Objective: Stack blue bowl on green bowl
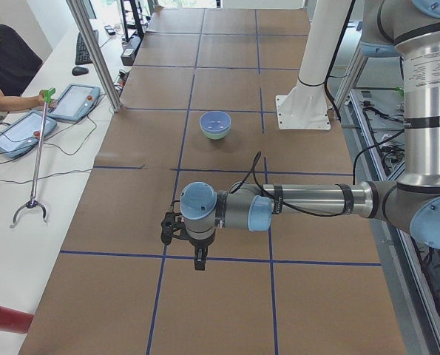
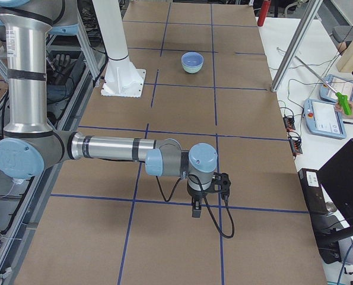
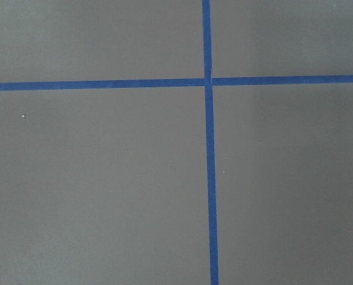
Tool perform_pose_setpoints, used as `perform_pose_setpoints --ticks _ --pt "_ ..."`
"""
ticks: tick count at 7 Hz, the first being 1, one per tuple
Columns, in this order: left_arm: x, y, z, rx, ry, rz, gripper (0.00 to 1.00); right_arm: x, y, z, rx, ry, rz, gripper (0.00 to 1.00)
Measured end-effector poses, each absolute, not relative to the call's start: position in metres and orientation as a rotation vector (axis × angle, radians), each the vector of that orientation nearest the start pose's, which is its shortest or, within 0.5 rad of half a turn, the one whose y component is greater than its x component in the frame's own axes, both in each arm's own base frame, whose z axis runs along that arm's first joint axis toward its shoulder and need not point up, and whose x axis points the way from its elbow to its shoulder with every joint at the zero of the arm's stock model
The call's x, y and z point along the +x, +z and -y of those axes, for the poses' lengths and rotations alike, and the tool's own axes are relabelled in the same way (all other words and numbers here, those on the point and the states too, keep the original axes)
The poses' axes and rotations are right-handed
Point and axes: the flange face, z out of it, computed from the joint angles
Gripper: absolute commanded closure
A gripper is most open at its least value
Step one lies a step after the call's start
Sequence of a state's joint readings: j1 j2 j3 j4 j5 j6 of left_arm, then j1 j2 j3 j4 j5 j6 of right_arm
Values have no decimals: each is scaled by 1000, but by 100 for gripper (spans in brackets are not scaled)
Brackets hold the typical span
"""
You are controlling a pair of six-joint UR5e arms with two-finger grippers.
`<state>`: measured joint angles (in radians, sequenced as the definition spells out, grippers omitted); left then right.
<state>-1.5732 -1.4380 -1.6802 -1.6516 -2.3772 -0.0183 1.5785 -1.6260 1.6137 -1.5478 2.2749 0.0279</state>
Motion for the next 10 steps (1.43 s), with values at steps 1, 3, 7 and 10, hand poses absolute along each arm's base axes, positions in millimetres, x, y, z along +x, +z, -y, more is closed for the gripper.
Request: perform_pose_setpoints --ticks 1,3,7,10 --pt "-63 656 439 48 2 -805 0 72 667 469 3 31 704 0" --pt "-64 655 438 50 2 -804 0 72 667 469 3 30 704 0" --pt "-65 659 439 47 0 -782 0 72 666 469 3 30 704 0" --pt "-66 661 439 42 -3 -772 0 72 667 469 3 30 704 0"
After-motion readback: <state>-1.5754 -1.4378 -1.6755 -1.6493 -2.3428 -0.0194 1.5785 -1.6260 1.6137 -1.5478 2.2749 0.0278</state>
